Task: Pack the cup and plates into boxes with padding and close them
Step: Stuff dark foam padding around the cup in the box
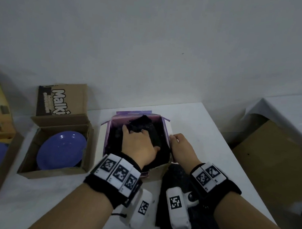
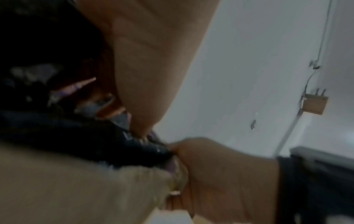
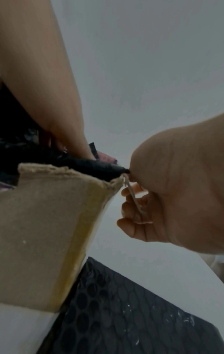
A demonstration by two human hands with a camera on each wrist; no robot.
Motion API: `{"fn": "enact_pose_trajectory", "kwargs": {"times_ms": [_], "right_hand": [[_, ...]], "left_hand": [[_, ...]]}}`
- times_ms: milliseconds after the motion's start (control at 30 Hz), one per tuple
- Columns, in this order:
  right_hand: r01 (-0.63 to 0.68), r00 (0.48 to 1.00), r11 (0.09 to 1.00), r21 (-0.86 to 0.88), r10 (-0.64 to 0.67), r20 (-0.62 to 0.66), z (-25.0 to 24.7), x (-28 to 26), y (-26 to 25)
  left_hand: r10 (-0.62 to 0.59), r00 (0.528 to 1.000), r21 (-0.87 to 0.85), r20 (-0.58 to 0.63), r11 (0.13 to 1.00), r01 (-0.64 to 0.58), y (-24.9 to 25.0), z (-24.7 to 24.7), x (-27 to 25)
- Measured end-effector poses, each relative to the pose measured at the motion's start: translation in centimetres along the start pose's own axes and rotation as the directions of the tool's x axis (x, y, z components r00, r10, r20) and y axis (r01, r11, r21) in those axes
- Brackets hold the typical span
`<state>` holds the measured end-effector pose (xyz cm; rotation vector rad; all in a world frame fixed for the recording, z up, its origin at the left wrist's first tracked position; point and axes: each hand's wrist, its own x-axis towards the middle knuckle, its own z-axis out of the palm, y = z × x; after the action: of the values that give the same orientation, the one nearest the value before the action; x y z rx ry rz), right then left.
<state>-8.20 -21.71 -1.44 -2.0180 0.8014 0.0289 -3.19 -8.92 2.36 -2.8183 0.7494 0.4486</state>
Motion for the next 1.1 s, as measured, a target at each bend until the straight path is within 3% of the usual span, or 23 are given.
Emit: {"fn": "enact_pose_trajectory", "kwargs": {"times_ms": [167, 433, 700, 800, 900, 967, 1033, 1100], "right_hand": [[-0.011, 1.000, 0.997, 0.075, 0.011, 0.002, -0.6, 0.1, -0.5], [-0.009, 1.000, 0.999, 0.040, 0.009, 0.005, -0.9, 0.1, -0.2], [-0.009, 1.000, 1.000, 0.023, 0.009, 0.003, -0.9, 0.0, 0.0], [0.000, 1.000, 1.000, 0.028, -0.001, 0.005, -1.0, -0.1, 0.0], [0.003, 1.000, 0.999, 0.033, -0.004, 0.008, -1.2, 0.0, 0.0], [0.000, 1.000, 1.000, 0.028, 0.000, 0.012, -1.2, 0.1, 0.1], [-0.003, 1.000, 1.000, 0.031, 0.003, 0.011, -1.2, 0.1, 0.1], [-0.001, 1.000, 0.999, 0.034, 0.001, 0.009, -1.1, 0.0, 0.1]], "left_hand": [[-0.072, 0.995, -0.097, 0.070, 0.992, 0.078, 0.6, 1.4, 0.8], [0.082, 0.995, -0.102, 0.061, 0.992, -0.076, 0.0, 2.7, 1.7], [0.105, 0.995, -0.168, 0.000, 0.980, -0.103, 0.4, 3.5, 2.0], [0.129, 0.989, -0.261, 0.077, 0.959, -0.105, -0.3, 3.0, 1.9], [0.090, 0.996, -0.491, 0.000, 0.867, -0.079, -1.0, 1.5, 1.1], [-0.040, 0.996, -0.538, -0.085, 0.843, -0.013, -1.2, 0.9, 0.4], [-0.132, 0.991, -0.484, 0.001, 0.867, 0.116, -1.1, 1.0, -0.1], [-0.148, 0.980, -0.488, 0.133, 0.850, 0.195, -1.1, 1.8, -0.1]]}}
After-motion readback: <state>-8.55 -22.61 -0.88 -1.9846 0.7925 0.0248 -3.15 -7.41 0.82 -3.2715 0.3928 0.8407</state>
